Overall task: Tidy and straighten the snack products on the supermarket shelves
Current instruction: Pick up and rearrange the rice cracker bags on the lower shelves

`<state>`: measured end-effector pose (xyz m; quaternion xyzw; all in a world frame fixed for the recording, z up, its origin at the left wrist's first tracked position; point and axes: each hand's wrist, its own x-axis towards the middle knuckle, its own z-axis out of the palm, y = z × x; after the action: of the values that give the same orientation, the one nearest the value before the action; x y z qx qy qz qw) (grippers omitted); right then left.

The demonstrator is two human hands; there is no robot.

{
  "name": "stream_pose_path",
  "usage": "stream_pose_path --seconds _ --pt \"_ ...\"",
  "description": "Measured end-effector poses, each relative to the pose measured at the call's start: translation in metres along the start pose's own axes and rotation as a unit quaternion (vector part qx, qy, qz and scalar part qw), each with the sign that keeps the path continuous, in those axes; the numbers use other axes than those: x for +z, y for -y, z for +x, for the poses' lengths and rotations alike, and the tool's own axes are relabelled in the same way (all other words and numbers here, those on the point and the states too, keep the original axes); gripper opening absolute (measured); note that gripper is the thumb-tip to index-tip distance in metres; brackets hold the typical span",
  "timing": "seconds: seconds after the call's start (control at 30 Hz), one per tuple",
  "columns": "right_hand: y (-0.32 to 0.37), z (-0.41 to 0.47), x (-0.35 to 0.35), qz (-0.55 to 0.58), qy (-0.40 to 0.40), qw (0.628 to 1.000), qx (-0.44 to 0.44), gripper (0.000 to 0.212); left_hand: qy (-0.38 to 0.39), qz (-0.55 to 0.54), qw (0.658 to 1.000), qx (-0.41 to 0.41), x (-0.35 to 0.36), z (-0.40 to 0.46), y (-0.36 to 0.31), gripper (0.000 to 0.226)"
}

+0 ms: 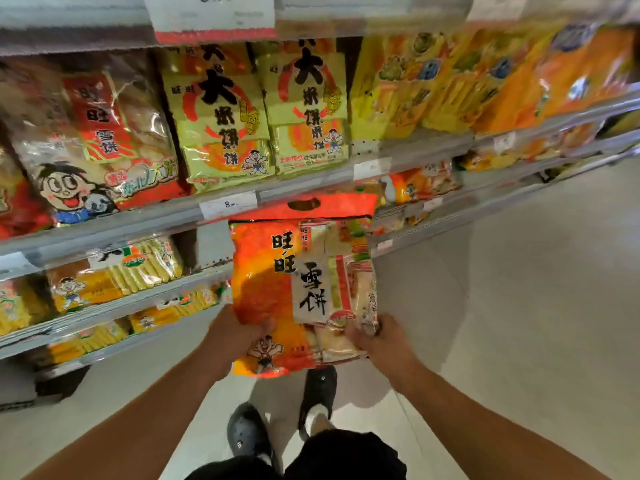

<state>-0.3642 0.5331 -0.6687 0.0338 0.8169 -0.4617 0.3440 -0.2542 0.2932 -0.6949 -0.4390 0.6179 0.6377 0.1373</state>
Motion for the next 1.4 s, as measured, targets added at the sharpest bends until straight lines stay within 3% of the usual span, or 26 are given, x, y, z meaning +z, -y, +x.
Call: stream_pose_path --seconds 0.2,0.37,0.63,0.87,1.1,1.4 --pt "-0.043 -0.047 -0.053 0.050 -0.086 0.995 0.006 0.015 0.075 0.079 0.992 0.069 0.066 -0.008 -0.031 0.056" --pt "-0.078 -0.063 -0.104 0.110 -0.143 0.983 0.043 0.052 0.102 0.135 0.979 0.112 0.130 -0.014 -0.070 0.060" --pt "-0.121 -0.050 -0.219 0.227 -0.160 0.960 0.047 0.060 0.130 0.200 0.953 0.186 0.266 -0.017 -0.125 0.060" --pt "-0.128 -0.027 -0.341 0.266 -0.213 0.940 0.015 0.056 0.150 0.202 0.950 0.185 0.390 -0.013 -0.170 0.060" --pt "-0.117 0.025 -0.419 0.285 -0.221 0.933 -0.010 0.049 0.165 0.167 0.956 0.174 0.458 0.020 -0.205 0.062" --pt "-0.091 0.130 -0.507 0.282 -0.256 0.924 0.048 0.031 0.186 0.199 0.949 0.157 0.550 0.114 -0.283 0.059"
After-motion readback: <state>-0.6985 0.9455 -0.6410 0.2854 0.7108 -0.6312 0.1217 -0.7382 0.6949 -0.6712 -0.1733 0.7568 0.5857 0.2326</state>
